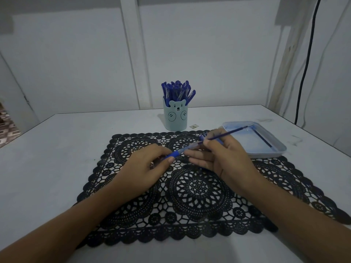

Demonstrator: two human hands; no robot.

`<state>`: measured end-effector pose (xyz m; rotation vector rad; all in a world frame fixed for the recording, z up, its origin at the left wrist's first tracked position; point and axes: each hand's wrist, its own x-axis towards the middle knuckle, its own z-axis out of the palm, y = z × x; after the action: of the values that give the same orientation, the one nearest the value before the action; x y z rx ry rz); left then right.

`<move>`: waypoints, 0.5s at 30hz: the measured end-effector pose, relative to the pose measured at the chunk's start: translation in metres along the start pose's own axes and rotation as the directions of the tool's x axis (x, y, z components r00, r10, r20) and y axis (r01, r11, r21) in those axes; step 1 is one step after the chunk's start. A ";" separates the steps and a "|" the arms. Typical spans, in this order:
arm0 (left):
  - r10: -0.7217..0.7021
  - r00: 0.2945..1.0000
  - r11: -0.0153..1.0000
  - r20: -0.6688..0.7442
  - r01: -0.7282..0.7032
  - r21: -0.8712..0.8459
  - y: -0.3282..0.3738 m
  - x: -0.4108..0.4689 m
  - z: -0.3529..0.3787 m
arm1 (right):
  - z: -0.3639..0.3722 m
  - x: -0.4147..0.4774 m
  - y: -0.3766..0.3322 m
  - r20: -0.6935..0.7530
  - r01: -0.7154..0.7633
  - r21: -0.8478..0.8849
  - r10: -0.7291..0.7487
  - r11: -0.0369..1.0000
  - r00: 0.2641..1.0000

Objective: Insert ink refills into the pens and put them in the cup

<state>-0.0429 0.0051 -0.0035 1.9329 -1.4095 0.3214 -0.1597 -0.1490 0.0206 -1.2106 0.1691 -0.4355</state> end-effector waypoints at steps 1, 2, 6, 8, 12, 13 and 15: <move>0.006 1.000 1.000 0.002 -0.006 0.000 0.000 0.000 0.000 | 0.000 0.000 0.000 0.005 -0.002 -0.008 0.002 1.000 1.000; 0.012 1.000 1.000 0.003 -0.012 0.001 0.000 0.000 0.000 | -0.001 0.001 0.001 0.012 -0.006 -0.011 0.006 1.000 1.000; 0.017 1.000 1.000 -0.002 -0.017 -0.021 0.001 -0.001 0.000 | -0.005 0.002 0.001 0.041 -0.047 0.022 0.046 0.999 0.998; 0.013 1.000 0.999 -0.007 -0.013 -0.035 0.002 0.000 0.000 | -0.006 0.002 0.000 0.057 -0.059 0.034 0.057 0.998 0.997; 0.027 1.000 0.999 0.001 -0.027 -0.030 0.001 0.000 0.000 | -0.007 0.001 -0.001 0.085 -0.031 -0.042 0.035 0.999 0.996; 0.038 0.999 0.999 0.010 -0.038 -0.021 0.001 0.000 0.000 | -0.008 0.000 -0.001 0.100 -0.016 -0.101 0.026 0.995 0.995; 0.054 0.998 0.998 0.030 -0.054 -0.015 0.002 -0.001 0.000 | -0.008 -0.001 0.001 0.150 0.008 -0.229 0.028 0.973 0.988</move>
<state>-0.0447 0.0049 -0.0034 1.8984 -1.4821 0.3078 -0.1635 -0.1550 0.0170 -1.4640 0.0955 -0.3185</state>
